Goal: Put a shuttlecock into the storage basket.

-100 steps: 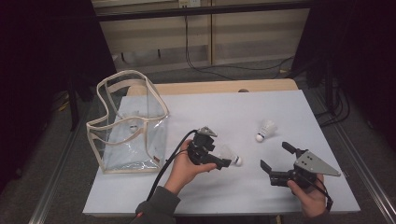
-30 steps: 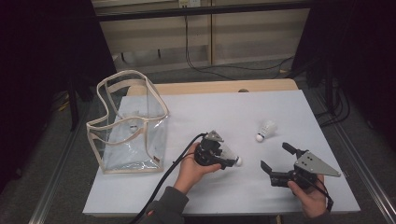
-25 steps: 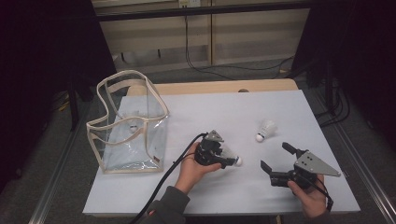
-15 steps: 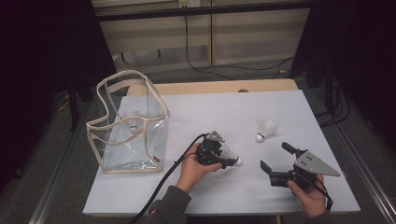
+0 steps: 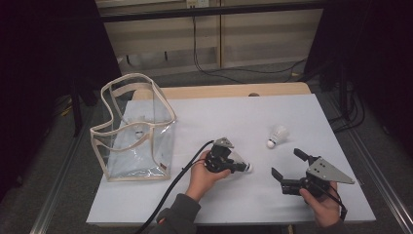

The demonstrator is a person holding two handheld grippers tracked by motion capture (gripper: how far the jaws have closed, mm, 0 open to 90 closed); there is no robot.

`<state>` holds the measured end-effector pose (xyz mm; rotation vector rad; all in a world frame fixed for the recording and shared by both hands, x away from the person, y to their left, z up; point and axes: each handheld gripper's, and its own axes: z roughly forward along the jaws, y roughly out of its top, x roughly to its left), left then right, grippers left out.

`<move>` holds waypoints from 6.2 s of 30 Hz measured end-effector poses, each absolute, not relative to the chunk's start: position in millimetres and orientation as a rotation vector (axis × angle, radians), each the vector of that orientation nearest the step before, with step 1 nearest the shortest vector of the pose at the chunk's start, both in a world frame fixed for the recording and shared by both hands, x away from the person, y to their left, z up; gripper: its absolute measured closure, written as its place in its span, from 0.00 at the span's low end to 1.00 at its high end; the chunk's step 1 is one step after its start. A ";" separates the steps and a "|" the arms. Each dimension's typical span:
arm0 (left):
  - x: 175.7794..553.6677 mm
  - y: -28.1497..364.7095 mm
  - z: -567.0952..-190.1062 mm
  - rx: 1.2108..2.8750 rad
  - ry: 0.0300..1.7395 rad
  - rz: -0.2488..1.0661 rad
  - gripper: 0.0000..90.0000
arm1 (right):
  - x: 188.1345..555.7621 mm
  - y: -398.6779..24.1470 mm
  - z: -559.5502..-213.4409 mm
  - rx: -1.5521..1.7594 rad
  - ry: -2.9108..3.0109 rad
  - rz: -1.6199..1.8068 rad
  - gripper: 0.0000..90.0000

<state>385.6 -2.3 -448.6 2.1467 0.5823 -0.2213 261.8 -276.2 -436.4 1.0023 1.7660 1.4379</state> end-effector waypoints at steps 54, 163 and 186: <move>386.6 41.6 -386.3 2.164 0.713 -0.244 0.95 | 262.9 -274.3 -436.3 0.995 1.770 1.439 0.01; 403.6 73.1 -291.1 2.191 0.773 -0.118 0.95 | 263.3 -279.5 -436.9 1.026 1.752 1.453 0.01; 412.8 82.3 -273.3 2.164 0.813 -0.086 0.95 | 263.4 -278.9 -436.8 1.019 1.755 1.452 0.01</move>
